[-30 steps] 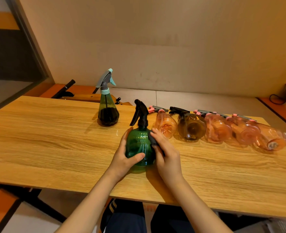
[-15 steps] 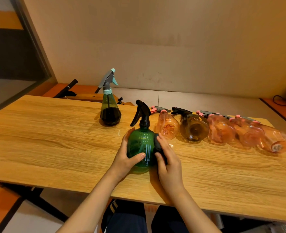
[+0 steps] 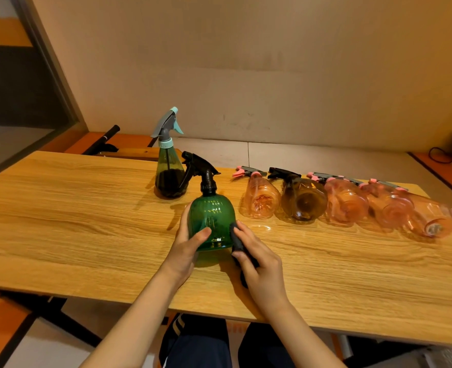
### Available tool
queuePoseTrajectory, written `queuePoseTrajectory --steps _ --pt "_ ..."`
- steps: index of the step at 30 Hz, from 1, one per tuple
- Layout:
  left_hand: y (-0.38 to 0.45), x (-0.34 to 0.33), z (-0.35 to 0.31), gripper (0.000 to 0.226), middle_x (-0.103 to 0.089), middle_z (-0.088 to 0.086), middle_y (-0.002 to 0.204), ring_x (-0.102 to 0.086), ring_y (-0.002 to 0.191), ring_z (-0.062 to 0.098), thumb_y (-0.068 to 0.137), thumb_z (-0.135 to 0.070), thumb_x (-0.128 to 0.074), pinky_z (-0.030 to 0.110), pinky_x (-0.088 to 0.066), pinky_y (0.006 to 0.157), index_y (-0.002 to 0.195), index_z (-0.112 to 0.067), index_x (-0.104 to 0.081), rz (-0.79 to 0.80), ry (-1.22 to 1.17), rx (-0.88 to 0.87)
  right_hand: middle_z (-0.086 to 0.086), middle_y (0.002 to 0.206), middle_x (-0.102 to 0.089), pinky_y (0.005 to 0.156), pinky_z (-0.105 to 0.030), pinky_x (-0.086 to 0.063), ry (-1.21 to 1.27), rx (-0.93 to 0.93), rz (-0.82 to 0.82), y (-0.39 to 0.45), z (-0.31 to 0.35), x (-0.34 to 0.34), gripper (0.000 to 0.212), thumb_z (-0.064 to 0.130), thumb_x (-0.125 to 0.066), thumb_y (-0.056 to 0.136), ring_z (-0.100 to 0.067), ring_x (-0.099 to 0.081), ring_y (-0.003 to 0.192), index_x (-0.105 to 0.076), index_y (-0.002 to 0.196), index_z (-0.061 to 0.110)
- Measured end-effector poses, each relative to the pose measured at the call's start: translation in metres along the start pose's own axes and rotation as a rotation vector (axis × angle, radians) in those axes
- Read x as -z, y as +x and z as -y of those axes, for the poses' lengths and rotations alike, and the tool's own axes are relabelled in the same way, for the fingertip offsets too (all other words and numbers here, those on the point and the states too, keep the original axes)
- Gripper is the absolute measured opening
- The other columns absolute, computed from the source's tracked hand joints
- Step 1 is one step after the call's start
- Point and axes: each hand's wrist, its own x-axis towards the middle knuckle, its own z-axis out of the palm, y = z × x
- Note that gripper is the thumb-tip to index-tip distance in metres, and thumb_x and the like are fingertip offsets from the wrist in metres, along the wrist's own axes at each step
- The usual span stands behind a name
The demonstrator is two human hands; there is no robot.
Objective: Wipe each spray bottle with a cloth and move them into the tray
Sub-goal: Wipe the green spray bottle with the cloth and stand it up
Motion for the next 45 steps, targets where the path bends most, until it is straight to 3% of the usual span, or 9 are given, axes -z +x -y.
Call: queuePoseTrajectory --steps 2,5,15,21,27,31,34,40,45 --pt "0.000 -0.001 -0.001 0.130 -0.053 0.010 0.132 -0.056 0.120 0.026 0.035 -0.054 -0.093 0.033 -0.056 0.081 0.145 -0.026 -0.030 0.013 0.019 0.011 0.007 0.132 -0.051 0.104 -0.020 -0.036 0.018 -0.007 -0.019 0.000 0.000 0.000 0.049 0.020 -0.059 0.084 -0.006 -0.045 0.126 -0.047 0.130 0.010" --pt "-0.001 -0.002 -0.003 0.128 -0.057 0.009 0.128 -0.061 0.114 0.023 0.034 -0.051 -0.094 0.032 -0.056 0.076 0.143 -0.026 -0.033 0.025 0.000 0.007 0.012 0.132 -0.051 0.103 -0.020 -0.037 0.024 0.004 -0.024 -0.001 -0.002 -0.001 0.049 0.017 -0.061 0.082 -0.008 -0.048 0.125 -0.048 0.129 0.010" --pt "0.000 0.001 0.003 0.089 -0.056 0.012 0.128 -0.064 0.107 0.021 0.059 -0.037 -0.069 0.033 -0.056 0.075 0.141 -0.025 -0.037 0.019 -0.056 -0.025 0.010 0.130 -0.051 0.100 -0.015 -0.037 0.015 0.004 -0.039 -0.001 -0.005 -0.001 0.049 0.008 -0.063 0.081 -0.005 -0.048 0.124 -0.049 0.129 0.008" --pt "-0.001 -0.003 0.002 0.099 -0.053 0.004 0.133 -0.056 0.120 0.020 0.043 -0.061 -0.088 0.034 -0.050 0.090 0.129 -0.040 -0.042 -0.003 0.066 -0.043 0.008 0.134 -0.050 0.105 -0.022 -0.036 0.000 0.038 -0.016 -0.001 -0.005 0.000 0.049 0.004 -0.059 0.082 -0.011 -0.046 0.127 -0.051 0.129 0.012" --pt "0.000 0.000 0.007 0.079 -0.044 0.006 0.144 -0.051 0.127 0.022 0.060 -0.039 -0.073 0.035 -0.048 0.092 0.131 -0.048 -0.039 -0.007 0.107 -0.114 0.019 0.139 -0.044 0.108 -0.025 -0.031 0.033 0.036 0.046 0.000 -0.002 0.001 0.061 -0.011 -0.052 0.080 -0.012 -0.041 0.131 -0.049 0.131 0.022" --pt "-0.001 -0.001 0.006 0.084 -0.042 0.004 0.144 -0.049 0.128 0.021 0.057 -0.044 -0.081 0.039 -0.046 0.099 0.129 -0.054 -0.037 0.005 0.199 -0.155 0.023 0.139 -0.042 0.108 -0.024 -0.031 0.019 0.029 0.049 0.000 -0.003 0.002 0.054 -0.001 -0.054 0.084 -0.010 -0.040 0.131 -0.048 0.132 0.024" --pt "-0.002 -0.001 0.005 0.081 -0.042 0.007 0.141 -0.051 0.126 0.022 0.059 -0.037 -0.077 0.036 -0.049 0.094 0.129 -0.051 -0.038 0.013 0.222 -0.171 0.019 0.137 -0.044 0.107 -0.021 -0.032 0.034 0.012 0.038 0.001 -0.002 0.002 0.048 0.012 -0.051 0.085 -0.008 -0.042 0.130 -0.046 0.133 0.019" --pt "-0.008 -0.009 0.000 0.084 -0.045 -0.004 0.132 -0.058 0.110 -0.002 0.058 -0.034 -0.074 0.018 -0.050 0.082 0.132 -0.033 -0.035 0.067 0.302 -0.206 0.012 0.129 -0.049 0.104 -0.014 -0.032 -0.013 0.009 0.012 0.030 0.001 0.009 0.048 0.001 -0.057 0.082 0.006 -0.042 0.124 -0.050 0.127 0.013" --pt "-0.014 -0.014 -0.003 0.083 -0.041 -0.021 0.130 -0.052 0.112 -0.011 0.060 -0.036 -0.074 0.014 -0.048 0.083 0.132 -0.035 -0.034 0.099 0.377 -0.210 0.009 0.125 -0.052 0.105 -0.018 -0.034 -0.041 0.045 0.096 0.064 0.012 0.017 0.043 0.005 -0.056 0.082 0.000 -0.043 0.123 -0.054 0.124 0.017"
